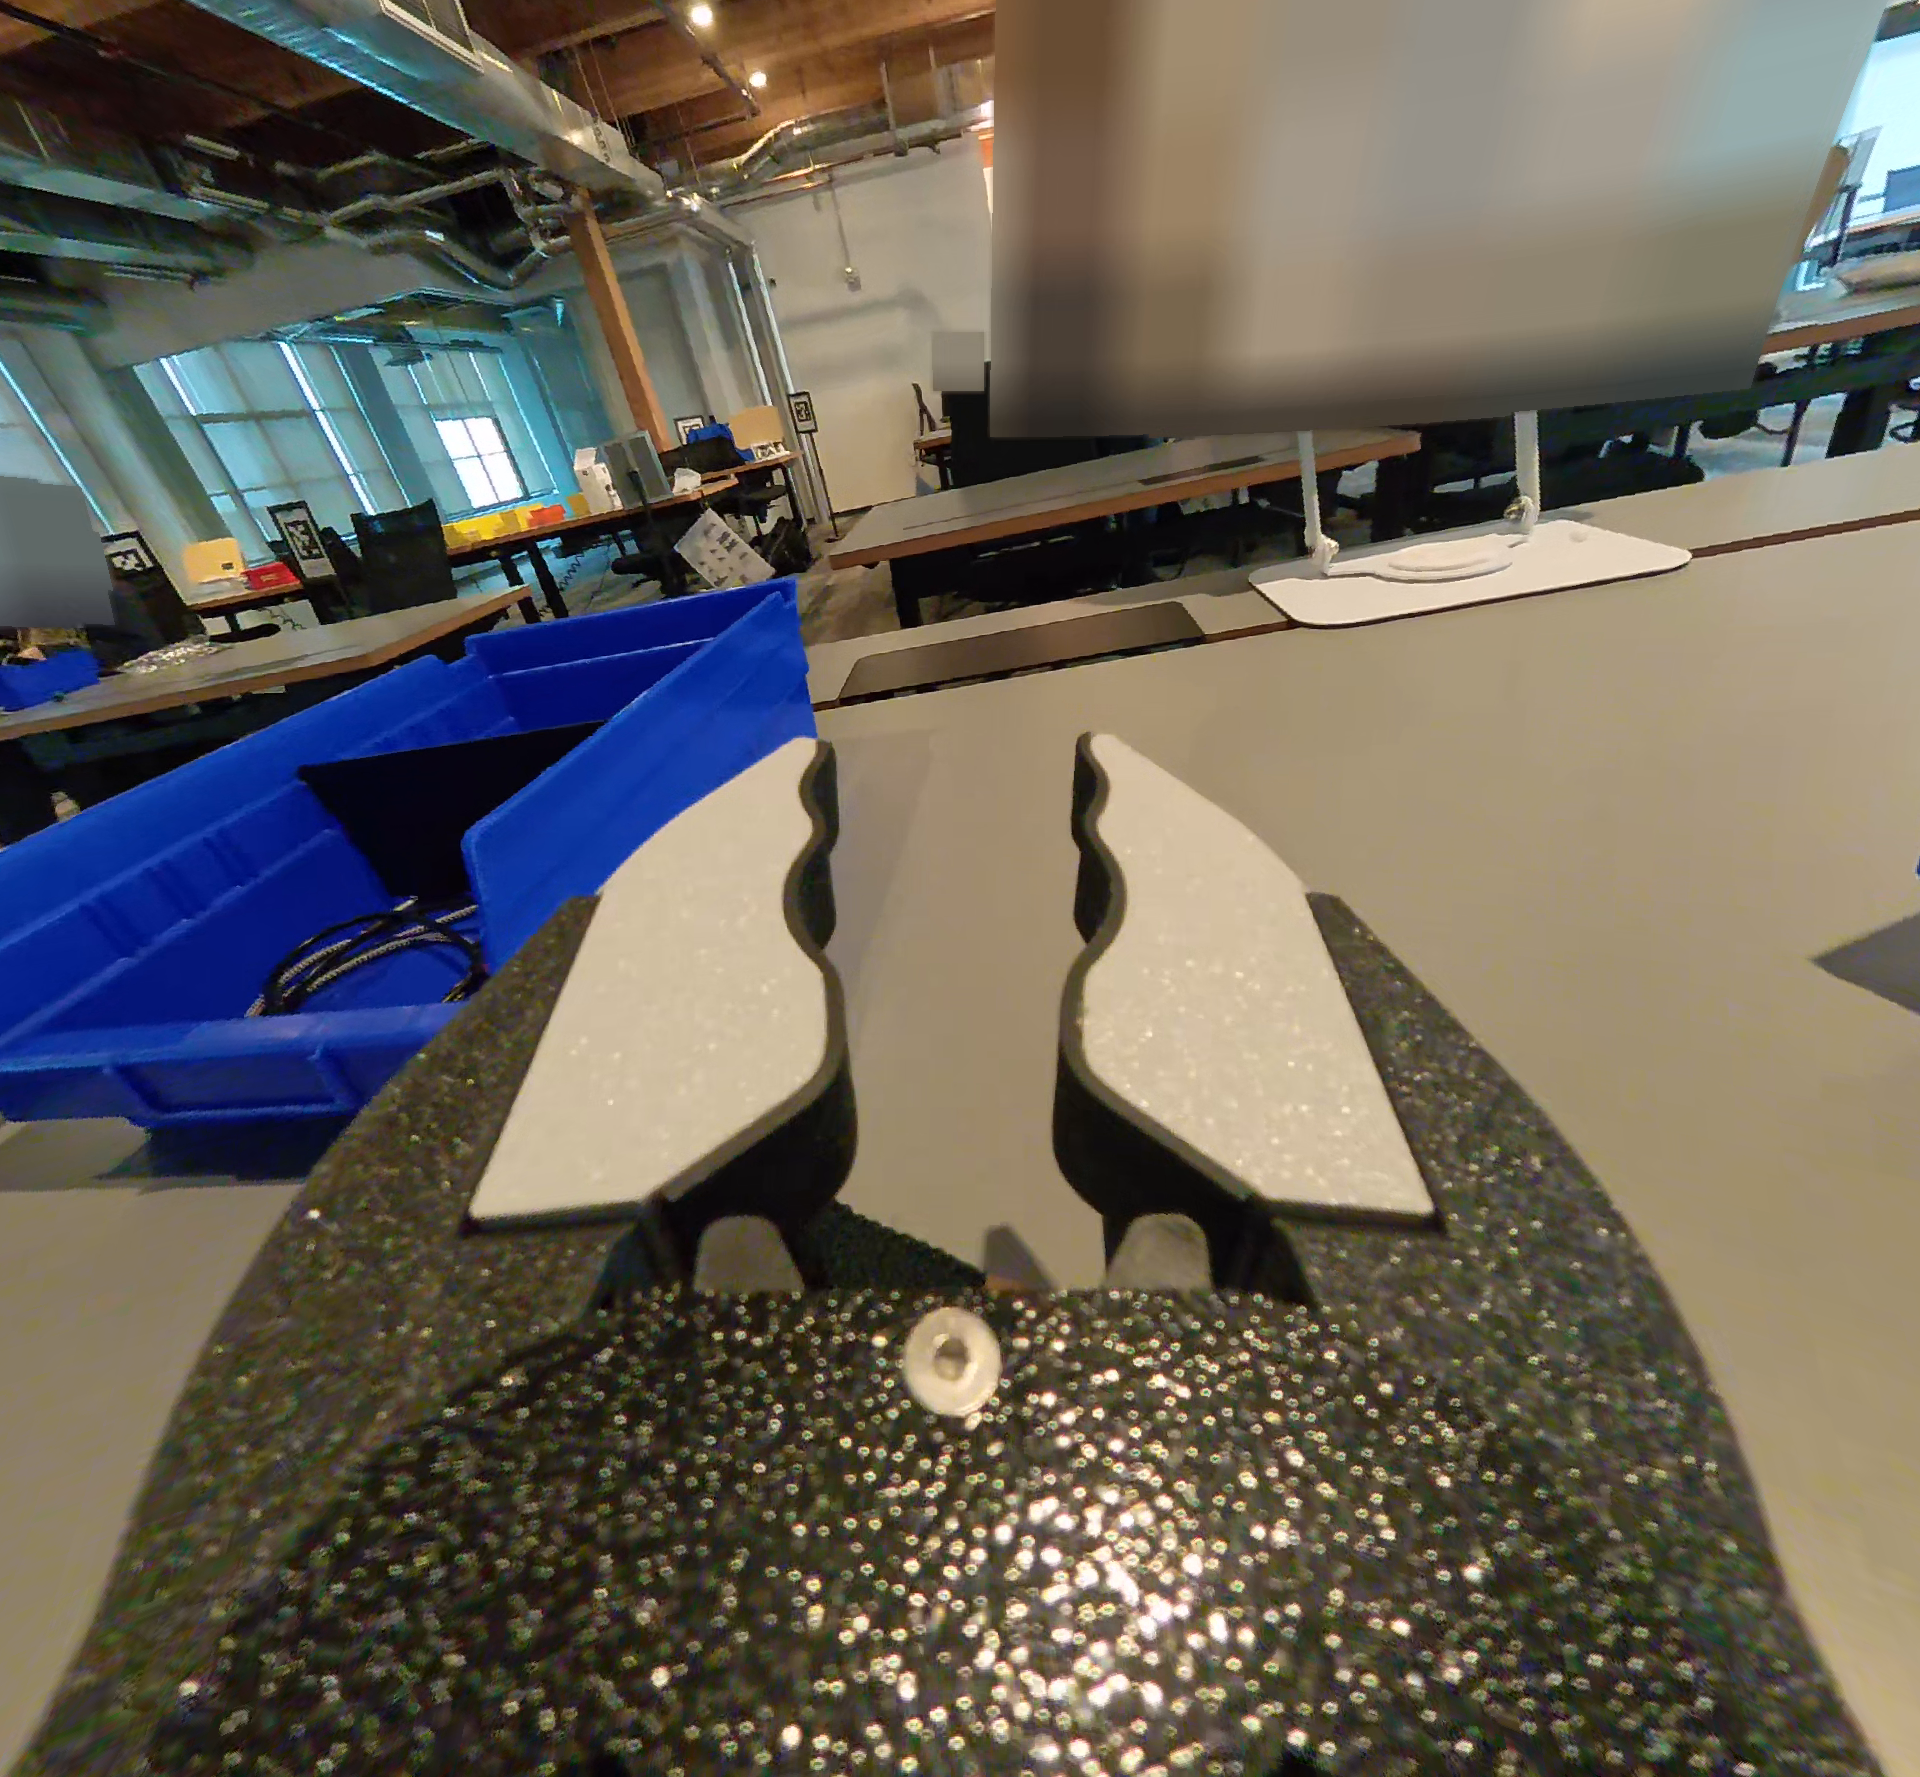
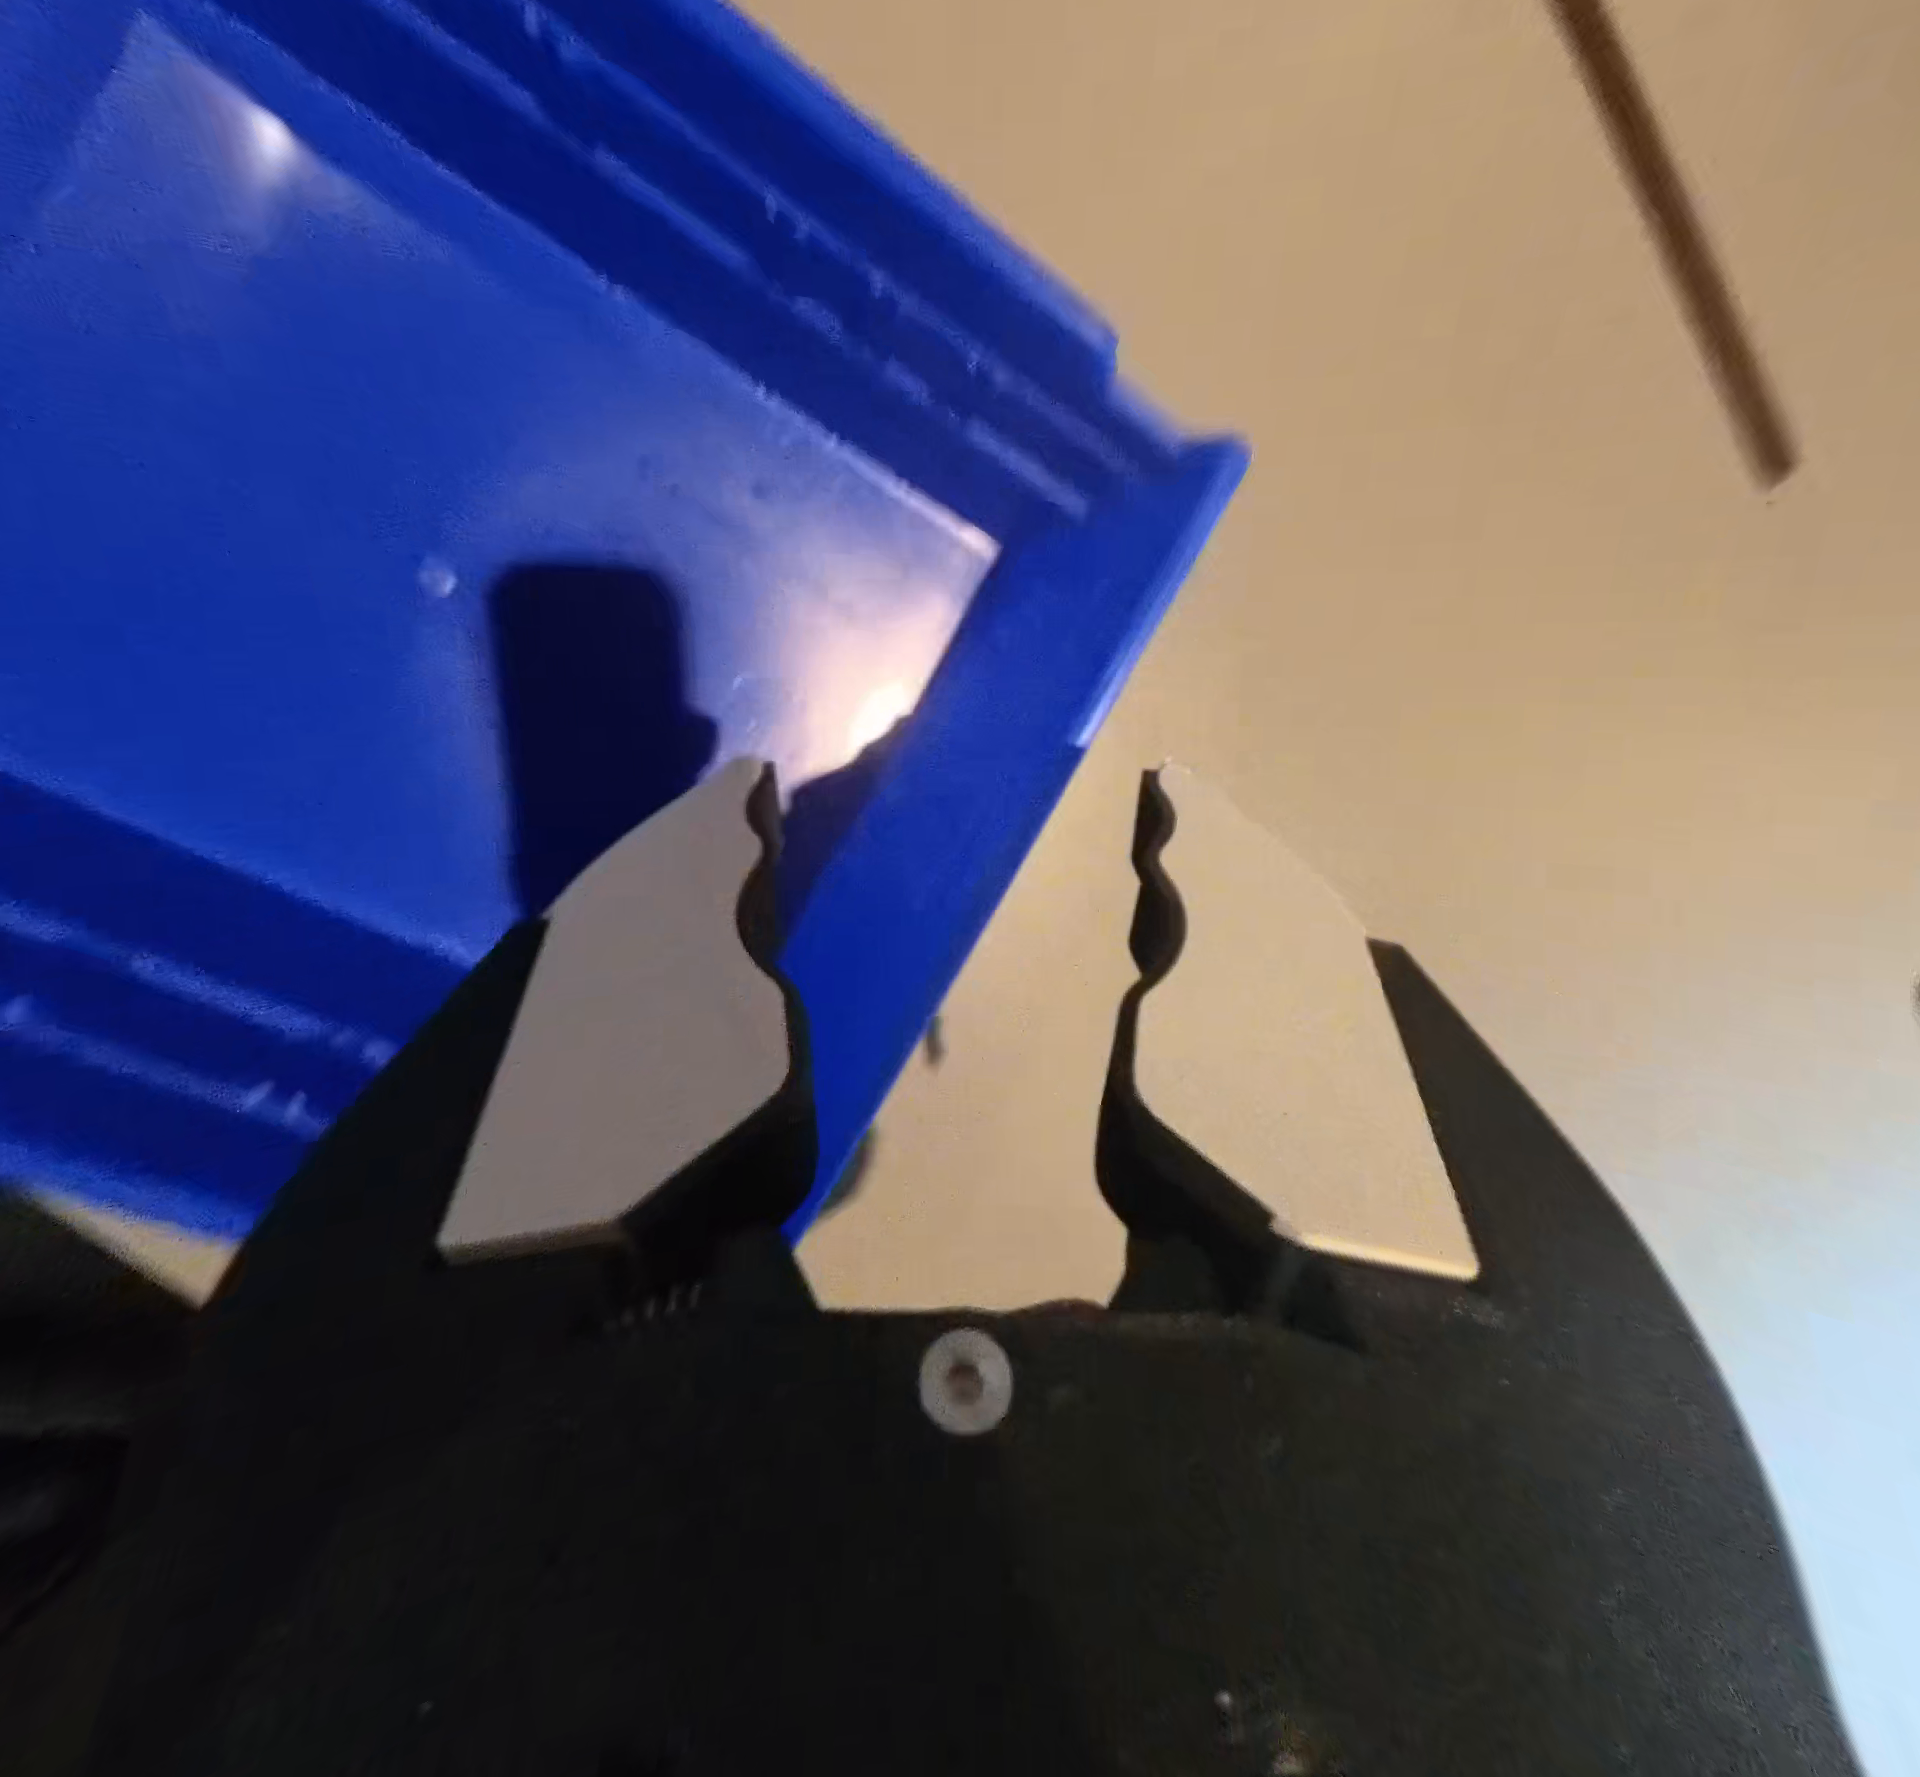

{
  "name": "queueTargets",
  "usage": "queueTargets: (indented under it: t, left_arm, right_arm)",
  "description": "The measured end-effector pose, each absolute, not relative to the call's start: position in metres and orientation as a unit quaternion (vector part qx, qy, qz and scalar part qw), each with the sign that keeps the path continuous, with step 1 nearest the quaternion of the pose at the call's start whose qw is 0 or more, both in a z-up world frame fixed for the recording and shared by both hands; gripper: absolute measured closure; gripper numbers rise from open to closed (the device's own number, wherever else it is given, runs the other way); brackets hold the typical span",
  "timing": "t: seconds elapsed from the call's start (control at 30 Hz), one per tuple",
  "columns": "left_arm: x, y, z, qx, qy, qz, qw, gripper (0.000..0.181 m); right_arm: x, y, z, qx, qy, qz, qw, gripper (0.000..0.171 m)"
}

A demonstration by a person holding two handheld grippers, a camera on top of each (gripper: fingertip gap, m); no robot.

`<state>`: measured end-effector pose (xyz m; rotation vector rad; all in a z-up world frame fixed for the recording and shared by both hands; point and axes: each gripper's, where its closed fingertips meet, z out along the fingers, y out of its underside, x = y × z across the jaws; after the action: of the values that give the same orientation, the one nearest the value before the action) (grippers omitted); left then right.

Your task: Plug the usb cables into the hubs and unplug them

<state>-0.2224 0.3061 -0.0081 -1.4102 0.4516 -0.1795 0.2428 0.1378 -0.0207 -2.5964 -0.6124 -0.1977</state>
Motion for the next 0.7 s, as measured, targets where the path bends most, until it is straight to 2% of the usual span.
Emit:
queueTargets:
  t: [0.13, 0.17, 0.27, 0.3, 0.7]
  left_arm:
    - [-0.224, 0.305, -0.007, -0.639, 0.201, -0.085, 0.738, 0.139]
    - [-0.225, 0.305, -0.006, -0.637, 0.198, -0.087, 0.74, 0.139]
    - [-0.226, 0.303, -0.004, -0.631, 0.194, -0.09, 0.746, 0.139]
    - [-0.226, 0.302, -0.003, -0.63, 0.193, -0.091, 0.747, 0.14]
    - [-0.222, 0.302, -0.006, -0.631, 0.207, -0.074, 0.744, 0.14]
  right_arm:
    - [0.248, 0.102, -0.042, -0.959, -0.222, -0.029, 0.175, 0.123]
    - [0.25, 0.098, -0.046, -0.959, -0.227, -0.031, 0.166, 0.132]
    - [0.253, 0.097, -0.047, -0.959, -0.231, -0.022, 0.164, 0.143]
    - [0.258, 0.099, -0.046, -0.958, -0.234, -0.027, 0.163, 0.154]
    - [0.326, 0.145, -0.045, -0.917, -0.337, -0.167, 0.133, 0.154]
